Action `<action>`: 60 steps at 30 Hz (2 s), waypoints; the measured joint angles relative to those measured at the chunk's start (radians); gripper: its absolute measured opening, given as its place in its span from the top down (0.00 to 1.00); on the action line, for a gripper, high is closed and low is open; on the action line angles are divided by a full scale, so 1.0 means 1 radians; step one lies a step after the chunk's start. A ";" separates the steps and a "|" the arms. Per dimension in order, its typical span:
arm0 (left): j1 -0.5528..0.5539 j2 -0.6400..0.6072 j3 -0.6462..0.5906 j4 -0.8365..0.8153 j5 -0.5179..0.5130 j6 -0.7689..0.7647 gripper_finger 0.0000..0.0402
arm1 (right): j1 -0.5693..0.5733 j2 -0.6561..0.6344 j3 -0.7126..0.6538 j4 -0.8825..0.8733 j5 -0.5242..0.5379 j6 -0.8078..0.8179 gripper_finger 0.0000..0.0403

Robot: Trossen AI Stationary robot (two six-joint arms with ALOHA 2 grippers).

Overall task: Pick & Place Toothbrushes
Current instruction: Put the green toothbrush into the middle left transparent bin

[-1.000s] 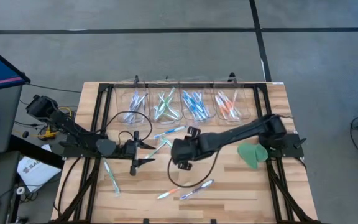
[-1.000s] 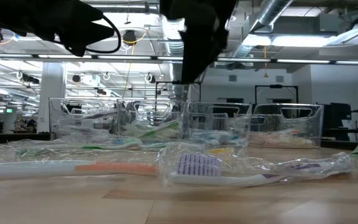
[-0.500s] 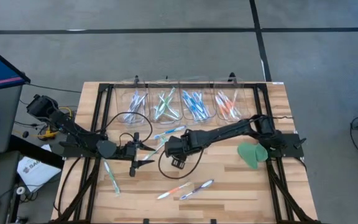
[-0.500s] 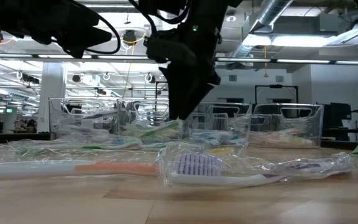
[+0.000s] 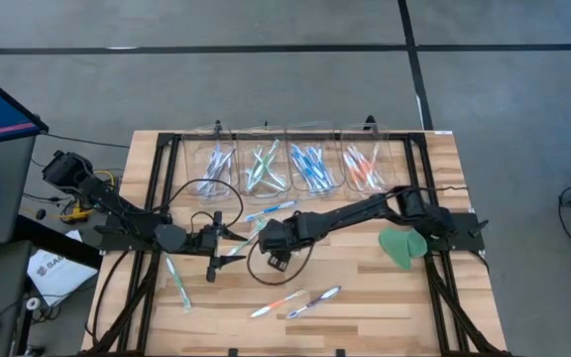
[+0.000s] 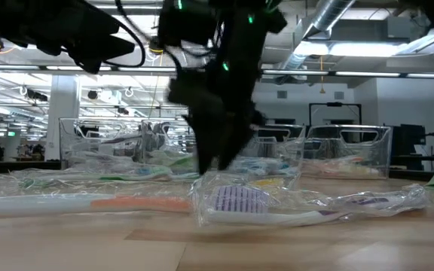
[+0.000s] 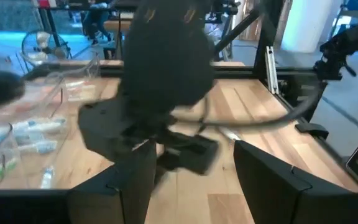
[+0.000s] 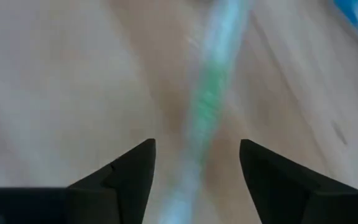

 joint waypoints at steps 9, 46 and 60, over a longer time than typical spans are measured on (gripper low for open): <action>-0.002 0.000 0.000 -0.067 0.010 -0.075 0.48 | -0.053 0.052 0.005 0.035 -0.091 0.040 0.49; 0.012 0.000 0.000 -0.070 0.063 -0.078 0.48 | 0.175 0.069 0.425 -0.742 0.085 0.281 0.95; 0.017 0.002 0.000 -0.055 0.061 -0.089 0.48 | 0.513 -0.308 0.104 -0.675 0.612 0.524 0.95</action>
